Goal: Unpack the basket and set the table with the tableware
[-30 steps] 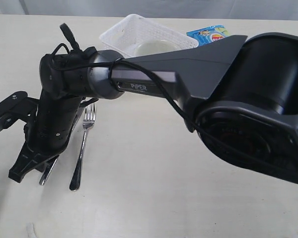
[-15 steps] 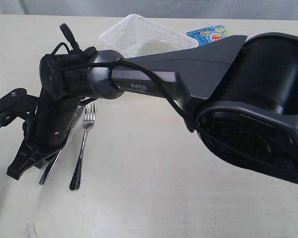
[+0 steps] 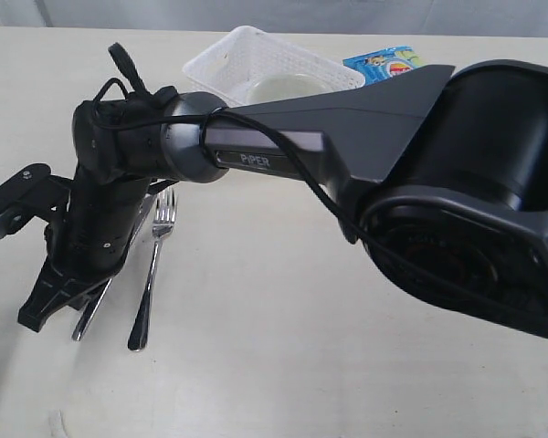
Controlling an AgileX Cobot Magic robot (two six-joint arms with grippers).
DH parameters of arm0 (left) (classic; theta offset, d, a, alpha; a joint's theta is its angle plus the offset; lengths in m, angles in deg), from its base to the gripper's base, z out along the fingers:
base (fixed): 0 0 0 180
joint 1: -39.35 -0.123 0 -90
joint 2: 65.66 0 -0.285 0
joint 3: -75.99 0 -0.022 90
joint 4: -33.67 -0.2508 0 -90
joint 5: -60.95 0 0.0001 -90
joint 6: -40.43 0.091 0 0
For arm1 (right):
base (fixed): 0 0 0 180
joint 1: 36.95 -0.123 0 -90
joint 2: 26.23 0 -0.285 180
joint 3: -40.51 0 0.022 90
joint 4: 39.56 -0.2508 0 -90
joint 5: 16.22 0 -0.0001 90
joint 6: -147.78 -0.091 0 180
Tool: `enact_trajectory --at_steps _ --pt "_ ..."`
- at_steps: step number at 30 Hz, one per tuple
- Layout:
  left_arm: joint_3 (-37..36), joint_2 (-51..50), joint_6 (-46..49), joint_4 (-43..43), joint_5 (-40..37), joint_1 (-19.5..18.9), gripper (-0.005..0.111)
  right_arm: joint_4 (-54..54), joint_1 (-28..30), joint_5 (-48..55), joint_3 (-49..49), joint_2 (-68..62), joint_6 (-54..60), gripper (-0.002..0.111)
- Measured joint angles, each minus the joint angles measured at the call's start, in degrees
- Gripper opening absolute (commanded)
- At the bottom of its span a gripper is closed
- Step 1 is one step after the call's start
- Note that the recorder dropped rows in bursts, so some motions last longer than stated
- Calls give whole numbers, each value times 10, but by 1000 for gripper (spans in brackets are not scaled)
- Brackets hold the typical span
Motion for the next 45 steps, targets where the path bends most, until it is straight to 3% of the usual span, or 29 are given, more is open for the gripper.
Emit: enact_trajectory --at_steps 38,45 --pt "0 0 0 0 0 0 0 20 1 33 -3 11 -8 0" --pt "0 0 0 0 0 0 0 56 48 44 -6 94 -42 0"
